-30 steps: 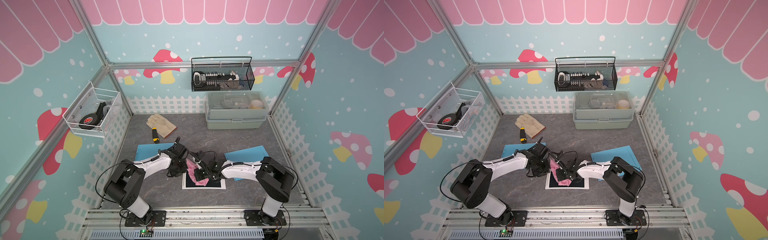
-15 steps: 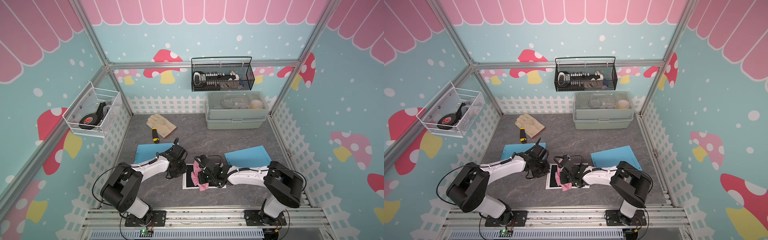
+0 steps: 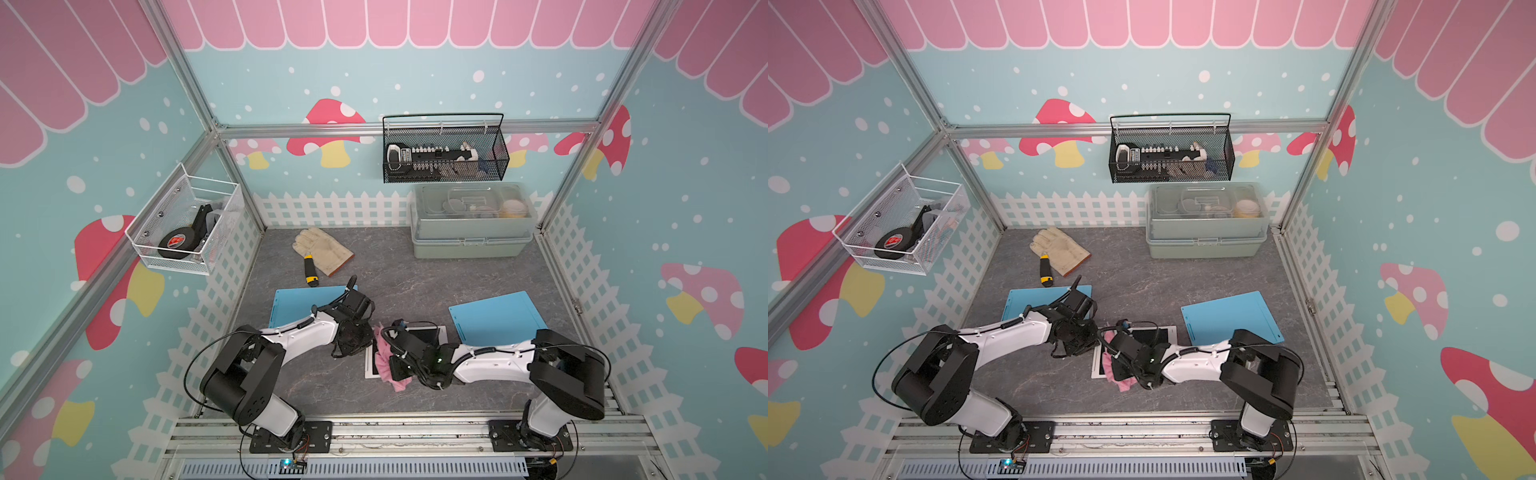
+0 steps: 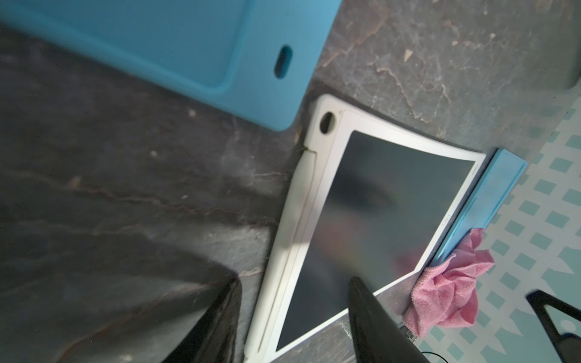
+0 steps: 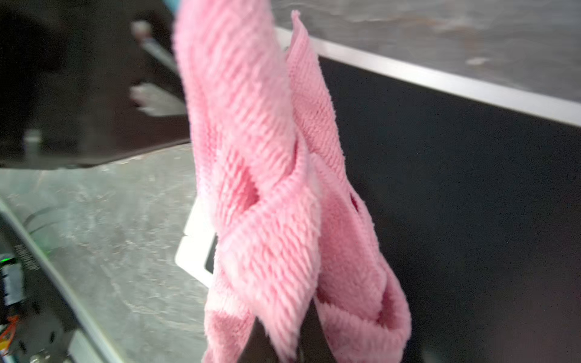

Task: Wipe the drawing tablet
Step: Wipe the dirt from the drawing tablet.

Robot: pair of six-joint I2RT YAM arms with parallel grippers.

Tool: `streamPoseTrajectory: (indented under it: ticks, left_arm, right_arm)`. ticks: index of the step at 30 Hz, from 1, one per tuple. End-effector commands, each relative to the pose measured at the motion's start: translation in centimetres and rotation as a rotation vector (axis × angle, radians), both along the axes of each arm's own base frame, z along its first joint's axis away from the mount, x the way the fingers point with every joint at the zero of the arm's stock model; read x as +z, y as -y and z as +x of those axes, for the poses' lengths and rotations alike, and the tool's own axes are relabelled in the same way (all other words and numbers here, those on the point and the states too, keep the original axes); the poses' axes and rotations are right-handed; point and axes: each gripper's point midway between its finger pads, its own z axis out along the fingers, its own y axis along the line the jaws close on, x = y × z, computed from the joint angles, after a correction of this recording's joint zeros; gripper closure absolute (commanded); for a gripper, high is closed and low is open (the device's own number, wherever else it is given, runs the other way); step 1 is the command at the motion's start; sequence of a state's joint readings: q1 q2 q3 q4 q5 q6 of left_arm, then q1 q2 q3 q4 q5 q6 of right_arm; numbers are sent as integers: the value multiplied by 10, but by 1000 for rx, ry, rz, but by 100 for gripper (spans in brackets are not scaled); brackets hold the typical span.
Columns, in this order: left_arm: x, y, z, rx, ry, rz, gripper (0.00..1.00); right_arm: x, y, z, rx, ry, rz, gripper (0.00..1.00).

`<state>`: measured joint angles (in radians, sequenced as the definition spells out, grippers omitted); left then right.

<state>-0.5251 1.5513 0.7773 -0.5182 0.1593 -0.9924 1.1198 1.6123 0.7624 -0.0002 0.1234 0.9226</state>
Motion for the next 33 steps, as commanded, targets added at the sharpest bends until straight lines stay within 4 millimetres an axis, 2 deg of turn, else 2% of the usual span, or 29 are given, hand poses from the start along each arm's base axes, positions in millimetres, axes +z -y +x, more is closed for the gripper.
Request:
streamPoseTrajectory:
  ticks: [1, 5, 7, 8, 10, 13, 15, 16, 17, 19, 23, 25, 27, 28, 31, 33]
  left_arm:
    - [-41, -35, -42, 21, -161, 148, 79]
    - [-41, -36, -42, 28, -166, 142, 79]
    - [-41, -35, -41, 28, -167, 134, 79]
    - [-41, -35, -41, 29, -170, 131, 79]
    - [-42, -35, -41, 31, -183, 122, 79]
    - [-44, -34, -42, 25, -195, 115, 80]
    - [-44, -34, -43, 20, -199, 114, 80]
    - [-44, -33, -43, 16, -197, 112, 79]
    - [-44, -33, -43, 14, -200, 111, 80]
    - [-44, -33, -43, 10, -198, 109, 80]
    - [-43, -33, -42, 9, -193, 110, 80]
    - [-43, -34, -42, 15, -188, 115, 80]
    - [-43, -36, -42, 20, -184, 123, 80]
    - [-42, -38, -43, 23, -182, 128, 80]
    - [-41, -43, -44, 27, -172, 148, 80]
    - [-38, -48, -45, 24, -165, 169, 80]
  right_arm:
    - [9, 1, 3, -45, 27, 25, 100]
    - [17, -66, -24, 111, 16, 88, 100]
    - [18, -86, -34, 155, 9, 111, 100]
    - [17, -86, -36, 153, 4, 118, 100]
    - [10, -70, -31, 99, 9, 119, 100]
    - [-6, -17, -13, -24, 22, 66, 100]
    - [-8, 17, -5, -102, 52, 35, 100]
    - [-5, 28, -4, -123, 71, 30, 100]
    - [-1, 28, -4, -118, 83, 38, 100]
    - [4, 6, -10, -48, 69, 62, 100]
    - [8, -68, -38, 136, 22, 103, 100]
    - [3, -81, -45, 177, -7, 76, 100]
    - [-8, -63, -38, 132, -36, 8, 100]
    - [-15, -46, -32, 87, -70, -18, 100]
    - [-23, 22, -20, -84, -155, -118, 100]
    - [-12, 69, -14, -198, -152, -180, 100]
